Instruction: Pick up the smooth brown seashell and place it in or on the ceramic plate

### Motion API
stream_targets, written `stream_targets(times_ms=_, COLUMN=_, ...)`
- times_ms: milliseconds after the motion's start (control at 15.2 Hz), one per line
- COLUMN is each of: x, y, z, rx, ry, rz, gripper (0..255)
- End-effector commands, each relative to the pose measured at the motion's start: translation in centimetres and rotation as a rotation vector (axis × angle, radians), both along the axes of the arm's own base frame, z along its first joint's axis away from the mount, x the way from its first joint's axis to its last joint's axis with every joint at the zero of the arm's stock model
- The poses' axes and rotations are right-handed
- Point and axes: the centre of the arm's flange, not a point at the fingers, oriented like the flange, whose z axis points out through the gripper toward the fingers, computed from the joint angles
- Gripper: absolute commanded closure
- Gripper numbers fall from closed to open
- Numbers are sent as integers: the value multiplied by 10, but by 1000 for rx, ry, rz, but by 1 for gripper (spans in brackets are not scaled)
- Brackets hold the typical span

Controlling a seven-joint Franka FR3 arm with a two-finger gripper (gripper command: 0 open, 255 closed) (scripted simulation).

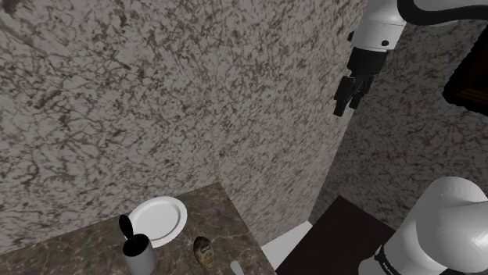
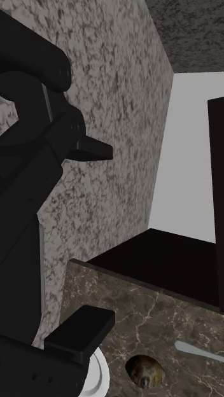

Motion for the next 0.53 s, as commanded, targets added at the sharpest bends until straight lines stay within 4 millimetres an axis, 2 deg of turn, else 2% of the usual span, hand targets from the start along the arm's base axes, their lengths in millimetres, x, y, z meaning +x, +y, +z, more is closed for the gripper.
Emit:
stream_targets(times_ms=0, x=0, y=0, z=0, rx=0, ry=0, rz=0, gripper=0)
stream_targets(times_ms=462, x=27, y=63, z=-62, rx=5, ry=8, rz=37, gripper=0)
